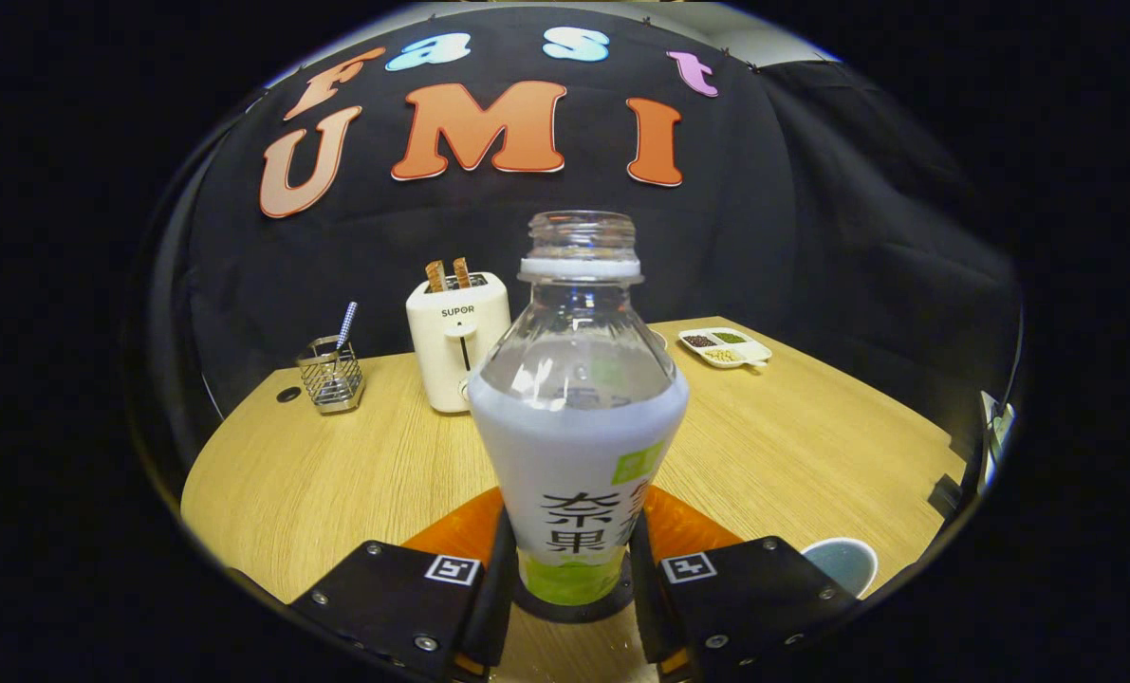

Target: Take the bottle from table, then pour the juice into the cup, finally place the bottle on the coaster

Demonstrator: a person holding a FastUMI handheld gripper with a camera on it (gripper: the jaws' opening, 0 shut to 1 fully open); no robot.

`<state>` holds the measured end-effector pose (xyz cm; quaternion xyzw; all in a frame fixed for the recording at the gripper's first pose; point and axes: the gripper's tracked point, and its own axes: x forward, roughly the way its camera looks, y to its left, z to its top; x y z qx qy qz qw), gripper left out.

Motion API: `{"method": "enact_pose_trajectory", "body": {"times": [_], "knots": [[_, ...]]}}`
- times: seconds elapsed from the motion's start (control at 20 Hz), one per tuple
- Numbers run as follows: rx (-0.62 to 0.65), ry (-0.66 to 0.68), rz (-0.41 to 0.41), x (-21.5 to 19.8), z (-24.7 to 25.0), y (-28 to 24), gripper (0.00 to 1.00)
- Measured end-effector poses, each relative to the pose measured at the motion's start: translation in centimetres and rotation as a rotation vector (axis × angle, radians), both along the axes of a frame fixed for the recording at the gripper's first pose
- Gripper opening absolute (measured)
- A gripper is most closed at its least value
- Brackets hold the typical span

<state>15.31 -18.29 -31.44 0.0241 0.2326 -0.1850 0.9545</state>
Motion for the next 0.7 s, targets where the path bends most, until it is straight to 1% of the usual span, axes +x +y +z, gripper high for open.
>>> {"method": "enact_pose_trajectory", "body": {"times": [0.1,0.25,0.35,0.5,0.6,0.65,0.7], "knots": [[-0.015,0.007,0.013,0.3,-0.2,0.2,0.55],[-0.031,0.022,0.039,0.2,-0.9,0.9,0.59],[-0.036,0.015,0.035,0.2,-0.9,0.9,0.63],[-0.018,0.009,0.026,0.0,-1.2,1.0,0.65],[-0.017,0.007,0.020,-0.3,-1.4,0.8,0.73],[-0.019,0.007,0.017,-0.5,-1.5,0.6,0.80],[-0.018,0.015,0.012,-0.8,-1.7,0.5,0.84]]}}
